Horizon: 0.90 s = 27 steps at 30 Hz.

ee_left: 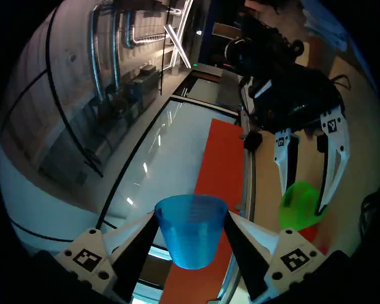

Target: Pour water

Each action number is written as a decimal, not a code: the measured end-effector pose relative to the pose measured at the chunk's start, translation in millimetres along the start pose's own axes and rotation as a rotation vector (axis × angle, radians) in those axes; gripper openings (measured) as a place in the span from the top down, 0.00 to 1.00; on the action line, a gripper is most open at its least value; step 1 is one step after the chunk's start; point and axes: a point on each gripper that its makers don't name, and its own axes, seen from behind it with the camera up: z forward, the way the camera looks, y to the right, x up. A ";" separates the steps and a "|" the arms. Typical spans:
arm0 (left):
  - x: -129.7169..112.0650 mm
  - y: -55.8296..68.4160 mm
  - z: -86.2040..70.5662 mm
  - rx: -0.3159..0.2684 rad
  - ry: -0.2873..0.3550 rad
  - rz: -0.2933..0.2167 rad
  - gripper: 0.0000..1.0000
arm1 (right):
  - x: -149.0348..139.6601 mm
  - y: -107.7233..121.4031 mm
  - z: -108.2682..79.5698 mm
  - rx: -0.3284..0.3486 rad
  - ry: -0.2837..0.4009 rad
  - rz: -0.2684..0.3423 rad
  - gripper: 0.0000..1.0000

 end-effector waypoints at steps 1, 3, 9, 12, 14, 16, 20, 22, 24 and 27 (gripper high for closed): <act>-0.6 -0.1 -0.2 -0.001 0.001 -0.034 0.14 | 0.3 -0.2 -0.1 0.000 0.000 -0.001 0.10; -1.8 -0.4 -0.7 -0.002 0.003 -0.093 0.14 | 0.9 -0.5 -0.2 0.000 0.001 -0.002 0.10; -4.4 -4.3 -3.4 0.013 0.012 -0.265 0.14 | 5.3 -0.2 -0.7 -0.003 0.005 -0.002 0.10; -5.0 -4.5 -4.4 0.018 0.011 -0.346 0.14 | 6.9 -0.2 -0.7 -0.005 0.010 -0.001 0.10; -4.6 -4.3 -4.0 0.019 0.010 -0.399 0.14 | 8.0 -0.2 -0.8 -0.007 0.013 0.000 0.10; -4.2 -4.6 -3.1 0.021 0.010 -0.452 0.14 | 9.1 -0.3 -1.2 -0.009 0.015 0.001 0.10; -5.3 -7.0 -1.9 0.024 0.014 -0.560 0.14 | 11.0 -0.6 -2.8 -0.011 0.019 0.003 0.10; -7.0 -9.3 -2.4 0.025 0.014 -0.618 0.14 | 11.7 -0.9 -3.7 -0.013 0.021 0.004 0.10; -8.8 -12.0 -3.1 0.025 0.014 -0.671 0.14 | 12.5 -1.2 -4.4 -0.014 0.023 0.005 0.10; -12.5 -15.9 -4.4 0.027 0.014 -0.752 0.14 | 14.3 -2.0 -5.4 -0.015 0.028 0.008 0.10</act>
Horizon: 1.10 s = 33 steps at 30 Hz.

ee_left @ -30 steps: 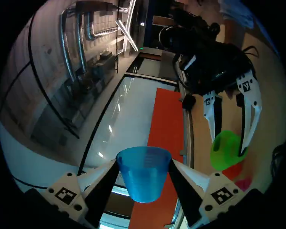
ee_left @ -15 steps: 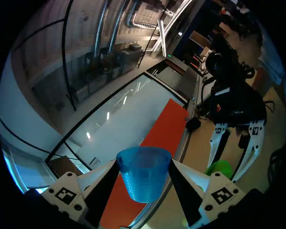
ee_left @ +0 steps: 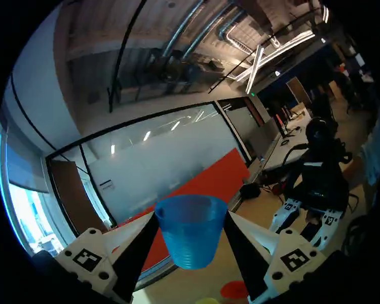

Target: Pour water

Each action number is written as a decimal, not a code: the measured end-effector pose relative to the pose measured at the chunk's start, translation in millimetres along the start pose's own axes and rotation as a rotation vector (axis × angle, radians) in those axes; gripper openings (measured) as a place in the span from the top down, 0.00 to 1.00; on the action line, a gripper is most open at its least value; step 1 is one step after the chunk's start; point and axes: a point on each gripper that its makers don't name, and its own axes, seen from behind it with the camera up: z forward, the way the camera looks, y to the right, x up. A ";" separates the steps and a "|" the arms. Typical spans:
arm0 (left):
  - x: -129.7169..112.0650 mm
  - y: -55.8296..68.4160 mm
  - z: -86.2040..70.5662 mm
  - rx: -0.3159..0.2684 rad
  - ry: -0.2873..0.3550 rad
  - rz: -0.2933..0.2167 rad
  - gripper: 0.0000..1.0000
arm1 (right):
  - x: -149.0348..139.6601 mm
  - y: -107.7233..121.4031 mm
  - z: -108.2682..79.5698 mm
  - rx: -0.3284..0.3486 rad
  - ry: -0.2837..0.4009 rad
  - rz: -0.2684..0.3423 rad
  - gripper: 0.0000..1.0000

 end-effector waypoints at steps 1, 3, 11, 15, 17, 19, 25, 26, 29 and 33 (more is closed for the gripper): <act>-0.7 -1.3 0.0 -0.001 -0.001 -0.030 0.14 | 1.1 -0.5 -0.3 0.000 0.002 0.001 0.10; -1.9 -3.3 0.2 -0.004 -0.004 -0.085 0.14 | 2.9 -1.5 -0.8 0.000 0.006 0.003 0.10; -8.3 -6.2 7.6 -0.028 -0.011 -0.297 0.14 | 4.9 -4.7 -2.2 0.000 0.011 0.006 0.10; -10.8 -7.0 10.7 -0.035 -0.008 -0.363 0.14 | 5.1 -5.6 -2.8 -0.001 0.011 0.007 0.10; -12.3 -7.5 11.2 -0.035 -0.006 -0.382 0.14 | 5.3 -6.1 -2.9 -0.002 0.012 0.008 0.10; -13.7 -8.1 11.7 -0.035 -0.008 -0.395 0.14 | 5.8 -6.6 -3.0 -0.002 0.012 0.009 0.10; -20.9 -8.0 10.4 -0.036 -0.032 -0.413 0.14 | 6.8 -7.5 -3.9 -0.005 0.013 0.011 0.10; -22.8 -7.0 9.7 -0.040 -0.038 -0.417 0.14 | 6.8 -7.5 -4.1 -0.005 0.014 0.012 0.10; -31.8 -3.3 7.2 -0.054 -0.058 -0.430 0.14 | 7.6 -6.7 -4.7 -0.006 0.013 0.014 0.10; -47.2 1.4 2.5 -0.067 -0.091 -0.437 0.14 | 8.3 -4.8 -6.7 -0.012 0.012 0.014 0.10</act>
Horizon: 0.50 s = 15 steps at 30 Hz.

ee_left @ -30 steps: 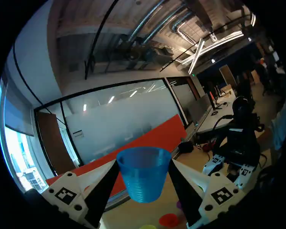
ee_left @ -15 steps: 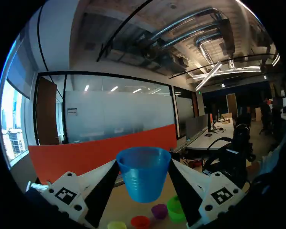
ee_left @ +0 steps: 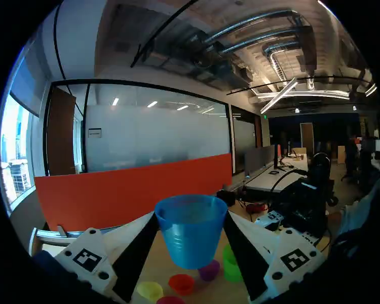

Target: Pour water

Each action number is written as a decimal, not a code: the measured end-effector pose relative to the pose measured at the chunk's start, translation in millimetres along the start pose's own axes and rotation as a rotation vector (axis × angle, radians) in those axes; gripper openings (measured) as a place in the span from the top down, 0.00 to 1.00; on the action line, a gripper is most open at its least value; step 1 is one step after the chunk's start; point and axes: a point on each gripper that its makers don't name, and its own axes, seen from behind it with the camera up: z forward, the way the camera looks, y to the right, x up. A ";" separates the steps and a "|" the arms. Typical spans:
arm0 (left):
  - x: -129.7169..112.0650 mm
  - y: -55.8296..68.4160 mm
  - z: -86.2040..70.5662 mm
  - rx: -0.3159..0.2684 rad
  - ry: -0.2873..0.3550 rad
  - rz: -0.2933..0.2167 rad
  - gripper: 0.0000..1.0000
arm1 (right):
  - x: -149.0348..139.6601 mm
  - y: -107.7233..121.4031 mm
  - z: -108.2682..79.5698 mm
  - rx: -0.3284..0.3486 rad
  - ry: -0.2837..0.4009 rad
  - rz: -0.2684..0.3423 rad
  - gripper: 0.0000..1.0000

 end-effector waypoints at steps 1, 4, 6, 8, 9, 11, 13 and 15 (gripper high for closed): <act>-3.4 -1.3 -0.9 0.001 -0.004 0.000 0.14 | 0.1 0.9 -0.8 -0.001 -0.001 -0.001 0.10; -11.5 -5.1 -3.5 0.006 -0.009 0.003 0.14 | -0.1 3.6 -3.2 -0.007 -0.005 -0.001 0.10; -15.7 -7.3 -5.3 0.011 -0.007 0.005 0.14 | -0.4 5.6 -4.8 -0.012 -0.007 -0.001 0.09; -19.9 -8.0 -7.9 0.015 -0.007 0.003 0.14 | -1.0 7.7 -6.5 -0.016 -0.009 -0.002 0.10; -22.1 -8.0 -9.0 0.015 -0.008 0.001 0.14 | -1.3 8.7 -7.3 -0.019 -0.010 -0.003 0.09; -28.3 -6.4 -10.7 0.008 -0.015 -0.008 0.14 | -1.4 10.9 -9.0 -0.023 -0.013 -0.002 0.10; -33.8 -6.3 -11.5 0.005 -0.018 -0.016 0.14 | -1.4 12.9 -11.0 -0.026 -0.016 0.000 0.10; -38.6 -6.9 -12.0 0.004 -0.019 -0.023 0.14 | -1.6 14.8 -12.9 -0.029 -0.019 0.002 0.09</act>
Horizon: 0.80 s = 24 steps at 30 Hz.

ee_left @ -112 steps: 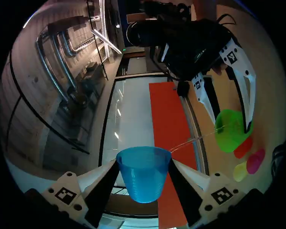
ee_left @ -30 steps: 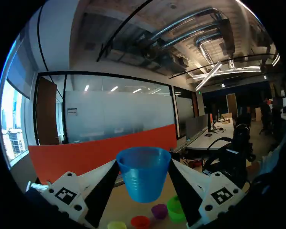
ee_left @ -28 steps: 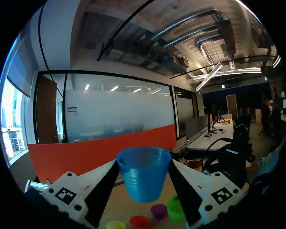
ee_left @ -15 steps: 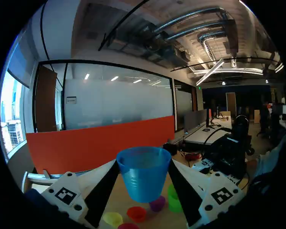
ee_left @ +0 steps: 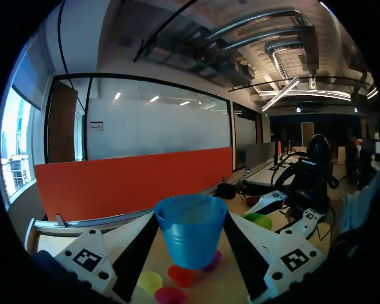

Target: Pour water

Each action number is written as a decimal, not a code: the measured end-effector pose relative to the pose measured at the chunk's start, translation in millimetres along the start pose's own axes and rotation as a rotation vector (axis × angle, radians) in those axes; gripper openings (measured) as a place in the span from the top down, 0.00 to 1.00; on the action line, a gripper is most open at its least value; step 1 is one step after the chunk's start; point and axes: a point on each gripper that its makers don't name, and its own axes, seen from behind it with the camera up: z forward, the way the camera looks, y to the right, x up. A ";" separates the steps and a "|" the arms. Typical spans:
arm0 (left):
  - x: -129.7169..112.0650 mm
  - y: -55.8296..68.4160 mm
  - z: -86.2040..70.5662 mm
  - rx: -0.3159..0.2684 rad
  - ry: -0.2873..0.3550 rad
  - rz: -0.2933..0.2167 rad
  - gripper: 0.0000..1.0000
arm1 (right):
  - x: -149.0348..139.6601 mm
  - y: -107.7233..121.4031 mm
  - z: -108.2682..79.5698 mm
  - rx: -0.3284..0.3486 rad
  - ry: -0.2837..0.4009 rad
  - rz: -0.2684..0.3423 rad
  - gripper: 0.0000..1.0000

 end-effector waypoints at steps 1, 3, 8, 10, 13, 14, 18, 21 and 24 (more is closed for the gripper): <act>-2.3 -0.3 -0.5 0.001 0.001 -0.002 0.14 | -0.4 1.4 -1.2 -0.002 -0.002 0.002 0.09; -6.3 -0.7 -1.5 0.003 0.003 -0.004 0.14 | -1.1 3.9 -3.4 -0.005 -0.005 0.004 0.09; -16.1 0.1 -2.6 0.004 -0.001 0.004 0.13 | -3.4 11.1 -8.9 -0.017 -0.016 -0.001 0.09; -19.9 1.3 -3.1 0.005 -0.001 0.005 0.13 | -2.5 13.1 -10.7 -0.021 -0.018 -0.001 0.09; -26.2 4.1 -4.0 0.001 -0.004 0.008 0.13 | -1.4 15.2 -12.7 -0.024 -0.020 0.003 0.09; -28.3 5.1 -4.2 -0.002 -0.006 0.009 0.13 | -1.2 15.8 -13.0 -0.024 -0.020 0.005 0.09; -37.9 8.2 -5.0 -0.012 -0.023 0.011 0.12 | -2.1 17.0 -13.5 -0.023 -0.026 0.009 0.09; -48.8 9.6 -5.4 -0.015 -0.046 0.017 0.12 | -5.1 16.3 -14.0 -0.020 -0.035 0.008 0.09; -60.6 10.7 -6.9 -0.019 -0.070 0.026 0.13 | -8.3 16.4 -14.6 -0.016 -0.048 0.007 0.09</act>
